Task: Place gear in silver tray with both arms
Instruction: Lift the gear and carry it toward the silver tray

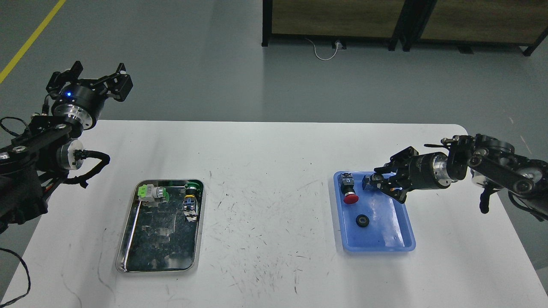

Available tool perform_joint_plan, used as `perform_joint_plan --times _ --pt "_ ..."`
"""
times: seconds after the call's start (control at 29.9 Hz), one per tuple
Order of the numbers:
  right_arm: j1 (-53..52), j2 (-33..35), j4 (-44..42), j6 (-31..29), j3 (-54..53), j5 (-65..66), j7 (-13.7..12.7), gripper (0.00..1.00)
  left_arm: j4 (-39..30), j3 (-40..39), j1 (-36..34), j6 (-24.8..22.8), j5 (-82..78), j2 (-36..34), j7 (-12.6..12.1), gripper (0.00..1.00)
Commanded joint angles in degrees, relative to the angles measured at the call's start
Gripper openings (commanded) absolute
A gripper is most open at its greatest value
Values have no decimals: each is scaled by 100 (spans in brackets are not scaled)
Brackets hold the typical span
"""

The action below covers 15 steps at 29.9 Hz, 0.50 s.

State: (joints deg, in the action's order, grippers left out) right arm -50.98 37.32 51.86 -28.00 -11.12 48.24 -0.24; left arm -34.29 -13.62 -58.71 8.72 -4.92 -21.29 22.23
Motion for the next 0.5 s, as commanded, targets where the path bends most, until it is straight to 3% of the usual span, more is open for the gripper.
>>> perform_joint_plan --times 0.0,0.47 --pt "-526 -233 8 0 478 1 -20 33 1 -1 -9 33 0 2 0 99" --pt "-1195 -1964 -18 0 1621 19 -20 34 1 166 -53 236 -351 212 -9 99"
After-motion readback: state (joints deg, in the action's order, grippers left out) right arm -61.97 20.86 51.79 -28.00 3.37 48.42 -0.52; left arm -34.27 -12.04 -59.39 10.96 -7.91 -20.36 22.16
